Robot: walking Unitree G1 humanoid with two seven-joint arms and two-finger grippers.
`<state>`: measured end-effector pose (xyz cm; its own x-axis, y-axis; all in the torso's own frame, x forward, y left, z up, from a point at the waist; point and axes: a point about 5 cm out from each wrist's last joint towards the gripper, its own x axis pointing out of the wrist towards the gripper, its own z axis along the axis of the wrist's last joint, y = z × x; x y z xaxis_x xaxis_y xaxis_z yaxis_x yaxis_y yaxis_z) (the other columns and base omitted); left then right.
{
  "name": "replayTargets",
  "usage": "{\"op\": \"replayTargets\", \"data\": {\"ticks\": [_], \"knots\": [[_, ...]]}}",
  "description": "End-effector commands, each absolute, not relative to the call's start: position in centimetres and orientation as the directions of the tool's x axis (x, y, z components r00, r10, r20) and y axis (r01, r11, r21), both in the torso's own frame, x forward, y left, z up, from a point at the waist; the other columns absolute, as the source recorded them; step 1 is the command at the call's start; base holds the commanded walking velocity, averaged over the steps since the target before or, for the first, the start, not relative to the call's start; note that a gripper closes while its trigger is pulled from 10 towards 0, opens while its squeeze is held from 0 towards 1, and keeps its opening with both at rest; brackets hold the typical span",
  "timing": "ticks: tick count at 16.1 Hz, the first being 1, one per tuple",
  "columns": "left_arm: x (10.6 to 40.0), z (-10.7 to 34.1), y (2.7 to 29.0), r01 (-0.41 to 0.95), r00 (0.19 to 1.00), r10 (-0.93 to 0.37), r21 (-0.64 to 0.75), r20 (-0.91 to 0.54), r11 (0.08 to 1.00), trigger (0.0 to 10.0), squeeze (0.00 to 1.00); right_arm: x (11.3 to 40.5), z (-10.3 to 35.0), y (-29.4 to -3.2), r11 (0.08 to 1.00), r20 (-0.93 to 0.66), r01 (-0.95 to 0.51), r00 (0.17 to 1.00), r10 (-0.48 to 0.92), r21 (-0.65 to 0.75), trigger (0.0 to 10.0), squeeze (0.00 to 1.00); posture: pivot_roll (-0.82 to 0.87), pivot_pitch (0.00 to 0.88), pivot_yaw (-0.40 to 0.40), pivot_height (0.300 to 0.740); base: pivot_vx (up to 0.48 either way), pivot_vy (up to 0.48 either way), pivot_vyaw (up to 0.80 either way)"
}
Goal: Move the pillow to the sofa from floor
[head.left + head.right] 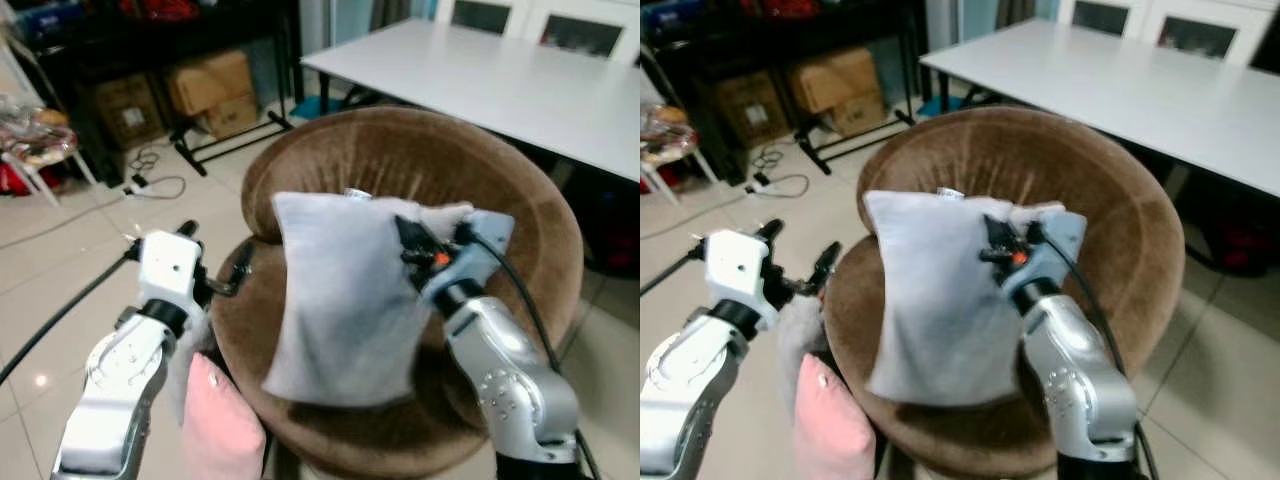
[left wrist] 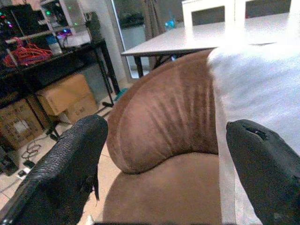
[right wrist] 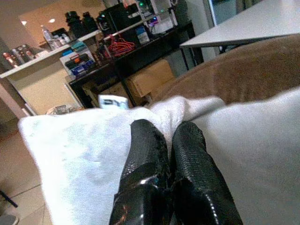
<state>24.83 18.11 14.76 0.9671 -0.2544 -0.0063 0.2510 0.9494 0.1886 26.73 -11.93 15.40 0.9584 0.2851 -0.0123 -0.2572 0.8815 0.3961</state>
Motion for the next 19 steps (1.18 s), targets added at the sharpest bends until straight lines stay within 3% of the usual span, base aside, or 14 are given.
{"op": "replayTargets", "data": {"ticks": [1, 7, 9, 15, 17, 19], "knots": [[24.8, 15.1, 18.8, 0.233, 0.971, -0.238, 0.21, -0.006, 0.949, 10.0, 0.0, 26.6, 17.1, -10.8, 0.854, 0.066, -0.332, 0.94, 0.335, 0.4, 10.0, 0.0, 0.01, 0.0, 0.04, 0.74, 0.289, 0.0, 0.0], [24.8, 14.9, 18.8, 0.25, 0.968, -0.252, 0.227, -0.023, 0.941, 10.0, 0.0, 26.8, 17.5, -10.4, 0.849, 0.069, -0.363, 0.928, 0.366, 0.383, 10.0, 0.0, 0.01, 0.0, 0.038, 0.74, 0.144, 0.0, 0.0], [24.2, 14.5, 18.6, 0.329, 0.944, -0.32, 0.252, -0.077, 0.91, 10.0, 0.0, 27.1, 17.4, -9.8, 0.846, 0.051, -0.389, 0.916, 0.399, 0.366, 10.0, 0.0, 0.01, 0.0, 0.034, 0.74, 0.0, 0.0, 0.0], [22.5, 13.6, 18.5, 0.416, 0.909, -0.386, 0.261, -0.158, 0.871, 10.0, 0.0, 30.1, 17.6, -5.4, 0.822, -0.047, -0.471, 0.859, 0.51, 0.319, 10.0, 0.0, 0.02, 0.0, 0.019, 0.74, 0.0, 0.0, 0.0], [21.9, 13.4, 18.3, 0.436, 0.898, -0.402, 0.253, -0.177, 0.863, 10.0, 0.0, 32.6, 17.9, -3.9, 0.849, -0.092, -0.37, 0.897, 0.432, 0.377, 10.0, 0.0, 0.03, 0.0, 0.014, 0.74, 0.0, 0.0, 0.0], [21.7, 13.3, 18.2, 0.449, 0.892, -0.411, 0.254, -0.19, 0.857, 10.0, 0.0, 34.7, 17.7, -4.1, 0.886, -0.158, -0.179, 0.95, 0.269, 0.428, 10.0, 0.0, 0.04, 0.0, 0.002, 0.74, 0.0, 0.0, 0.0]]}}
